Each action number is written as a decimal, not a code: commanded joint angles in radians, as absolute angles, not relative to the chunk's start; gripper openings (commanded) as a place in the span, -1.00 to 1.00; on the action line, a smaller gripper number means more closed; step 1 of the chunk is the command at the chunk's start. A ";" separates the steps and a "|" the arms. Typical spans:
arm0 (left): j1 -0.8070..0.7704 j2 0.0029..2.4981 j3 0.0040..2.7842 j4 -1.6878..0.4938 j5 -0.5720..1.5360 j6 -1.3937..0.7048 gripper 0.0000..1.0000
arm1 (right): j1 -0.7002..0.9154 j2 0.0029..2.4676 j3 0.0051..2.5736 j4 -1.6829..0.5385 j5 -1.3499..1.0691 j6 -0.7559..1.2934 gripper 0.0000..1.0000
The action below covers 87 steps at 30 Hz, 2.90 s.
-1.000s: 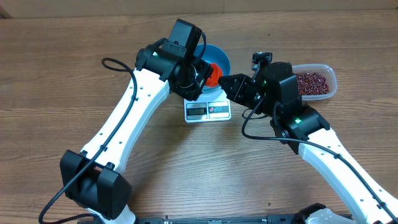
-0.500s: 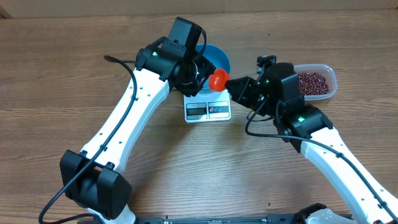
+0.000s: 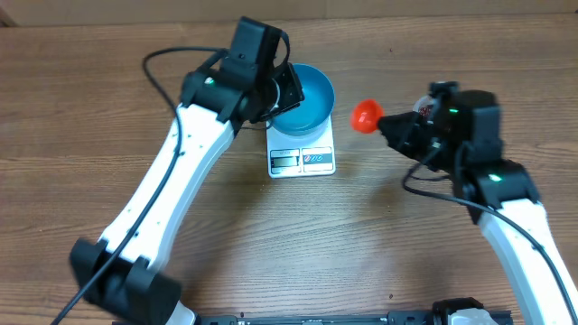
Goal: Scoop item into bowl and weigh 150g on scale
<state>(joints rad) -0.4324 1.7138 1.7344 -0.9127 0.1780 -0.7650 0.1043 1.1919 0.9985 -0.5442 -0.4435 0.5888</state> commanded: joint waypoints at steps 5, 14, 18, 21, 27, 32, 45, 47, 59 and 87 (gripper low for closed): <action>-0.502 1.505 1.765 -0.996 0.059 -0.551 -0.51 | -0.031 1.013 1.017 -0.745 -0.488 0.376 -0.93; -0.581 1.489 1.756 -1.119 -0.001 -0.549 0.43 | -0.086 0.897 1.016 -0.910 -0.412 0.308 -0.93; -0.583 1.534 1.750 -1.154 -0.002 -0.549 0.65 | -0.086 0.902 1.016 -0.915 -0.412 0.310 -0.93; -0.583 1.567 1.750 -1.164 0.012 -0.549 0.75 | -0.086 0.921 1.016 -0.914 -0.412 0.313 -0.93; -0.598 1.606 1.736 -1.163 0.065 -0.508 0.63 | -0.086 0.968 1.016 -0.915 -0.411 0.313 -0.93; -0.633 1.676 1.704 -1.161 -0.020 -0.529 -0.23 | -0.086 1.008 1.016 -0.919 -0.393 0.313 -0.93; -0.668 1.811 1.465 -0.880 -0.105 -0.572 -0.92 | -0.086 1.031 1.016 -0.885 -0.375 0.318 -0.93; -0.671 1.816 1.430 -0.826 -0.144 -0.572 -0.91 | -0.086 1.031 1.016 -0.885 -0.375 0.317 -0.93; -0.677 1.820 1.253 -0.509 -0.241 -0.521 -0.91 | -0.086 1.031 1.016 -0.885 -0.374 0.317 -0.93; -0.702 1.893 1.211 -0.387 -0.280 -0.478 -0.91 | -0.086 1.031 1.016 -0.884 -0.374 0.317 -0.93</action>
